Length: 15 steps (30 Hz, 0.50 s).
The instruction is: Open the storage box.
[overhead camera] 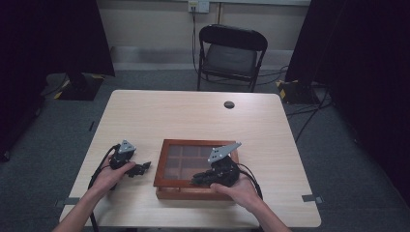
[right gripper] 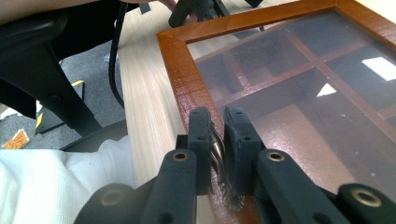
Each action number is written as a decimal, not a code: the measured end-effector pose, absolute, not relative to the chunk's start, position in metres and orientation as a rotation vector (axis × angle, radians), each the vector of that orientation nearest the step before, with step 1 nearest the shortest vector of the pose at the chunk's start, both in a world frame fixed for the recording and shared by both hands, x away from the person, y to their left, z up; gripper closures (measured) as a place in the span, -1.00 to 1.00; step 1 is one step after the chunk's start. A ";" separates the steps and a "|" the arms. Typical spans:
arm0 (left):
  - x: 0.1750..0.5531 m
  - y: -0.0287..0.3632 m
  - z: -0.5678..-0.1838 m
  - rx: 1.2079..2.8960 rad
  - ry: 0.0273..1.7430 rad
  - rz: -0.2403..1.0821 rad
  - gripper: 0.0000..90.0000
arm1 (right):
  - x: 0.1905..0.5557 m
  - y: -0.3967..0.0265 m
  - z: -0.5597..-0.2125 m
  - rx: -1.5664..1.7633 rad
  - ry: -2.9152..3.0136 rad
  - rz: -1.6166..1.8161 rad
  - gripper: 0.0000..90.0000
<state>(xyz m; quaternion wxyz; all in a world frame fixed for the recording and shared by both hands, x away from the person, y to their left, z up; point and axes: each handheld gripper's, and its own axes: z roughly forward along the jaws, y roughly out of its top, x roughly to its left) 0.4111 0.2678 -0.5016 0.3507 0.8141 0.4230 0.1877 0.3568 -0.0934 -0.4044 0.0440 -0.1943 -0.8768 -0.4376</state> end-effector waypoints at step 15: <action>0.411 0.267 -0.502 2.105 1.099 0.490 -0.77 | 0.359 -0.095 -0.395 -0.601 -2.668 -1.368 0.81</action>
